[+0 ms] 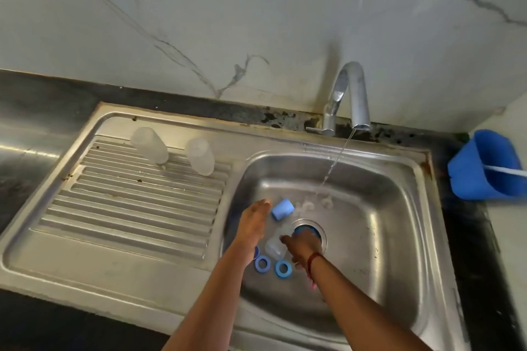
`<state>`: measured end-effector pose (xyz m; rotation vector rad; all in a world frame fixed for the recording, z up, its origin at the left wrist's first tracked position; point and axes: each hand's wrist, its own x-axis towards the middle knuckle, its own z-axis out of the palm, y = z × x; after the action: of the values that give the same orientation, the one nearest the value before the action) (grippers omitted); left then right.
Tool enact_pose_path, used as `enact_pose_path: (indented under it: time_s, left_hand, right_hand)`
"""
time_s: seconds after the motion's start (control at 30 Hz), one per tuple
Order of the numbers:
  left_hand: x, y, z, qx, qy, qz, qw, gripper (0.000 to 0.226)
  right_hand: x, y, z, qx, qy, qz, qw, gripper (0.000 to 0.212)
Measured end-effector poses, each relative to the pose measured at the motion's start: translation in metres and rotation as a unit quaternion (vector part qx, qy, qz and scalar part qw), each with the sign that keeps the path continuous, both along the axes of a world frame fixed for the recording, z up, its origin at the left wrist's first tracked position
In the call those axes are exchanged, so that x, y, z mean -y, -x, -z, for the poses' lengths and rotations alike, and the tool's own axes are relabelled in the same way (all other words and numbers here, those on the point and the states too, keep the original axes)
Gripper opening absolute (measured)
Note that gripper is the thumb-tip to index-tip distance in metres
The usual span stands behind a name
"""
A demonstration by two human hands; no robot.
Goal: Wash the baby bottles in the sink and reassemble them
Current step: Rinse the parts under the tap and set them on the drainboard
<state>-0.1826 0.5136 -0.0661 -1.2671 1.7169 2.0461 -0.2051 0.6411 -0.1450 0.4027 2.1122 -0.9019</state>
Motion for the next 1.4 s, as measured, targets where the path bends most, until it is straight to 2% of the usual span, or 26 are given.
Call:
enact_pose_path:
  time_s: [0.2, 0.43, 0.57, 0.67, 0.73, 0.83, 0.93, 1.03, 1.13, 1.2, 1.3, 1.4]
  left_hand:
    - [0.001, 0.007, 0.024, 0.008, 0.032, 0.014, 0.999, 0.009]
    - [0.012, 0.000, 0.040, -0.025, 0.033, 0.023, 0.999, 0.011]
    - [0.017, 0.003, 0.047, -0.023, 0.043, 0.028, 0.998, 0.008]
    - [0.018, 0.011, 0.046, -0.008, 0.045, 0.021, 0.999, 0.006]
    - [0.015, 0.019, 0.045, -0.008, 0.054, 0.014, 0.998, 0.008]
    - [0.005, 0.031, 0.039, -0.028, 0.058, 0.007, 0.998, 0.010]
    - [-0.006, 0.044, 0.033, -0.045, 0.042, 0.016, 0.998, 0.013]
    - [-0.015, 0.053, 0.031, -0.053, 0.056, 0.029, 0.997, 0.023]
    - [-0.015, 0.055, 0.035, -0.043, 0.069, 0.049, 0.995, 0.024]
    - [-0.011, 0.058, 0.038, -0.031, 0.078, 0.051, 0.995, 0.022]
    - [-0.006, 0.059, 0.040, -0.024, 0.064, 0.056, 0.996, 0.023]
    - [-0.002, 0.059, 0.045, -0.017, 0.073, 0.032, 0.997, 0.019]
  right_hand:
    - [0.002, 0.004, 0.007, 0.051, -0.006, 0.077, 0.996, 0.059]
    - [0.021, 0.000, 0.024, 0.051, -0.051, 0.013, 0.997, 0.070]
    - [0.027, 0.002, 0.019, 0.056, -0.038, 0.039, 0.997, 0.059]
    - [0.015, 0.005, 0.007, 0.088, 0.037, 0.112, 0.989, 0.047]
    - [0.000, 0.015, -0.004, 0.090, 0.079, 0.115, 0.986, 0.047]
    - [-0.024, 0.036, -0.016, -0.002, 0.098, 0.115, 0.988, 0.038]
    - [-0.045, 0.062, -0.030, -0.126, 0.038, 0.073, 0.989, 0.043]
    - [-0.057, 0.082, -0.047, -0.215, -0.008, 0.021, 0.976, 0.049]
    - [-0.057, 0.093, -0.054, -0.294, -0.001, 0.004, 0.956, 0.047]
    - [-0.055, 0.095, -0.054, -0.326, 0.006, 0.018, 0.945, 0.048]
    - [-0.051, 0.095, -0.047, -0.337, -0.008, -0.031, 0.941, 0.049]
    - [-0.048, 0.094, -0.044, -0.352, -0.001, 0.044, 0.935, 0.050]
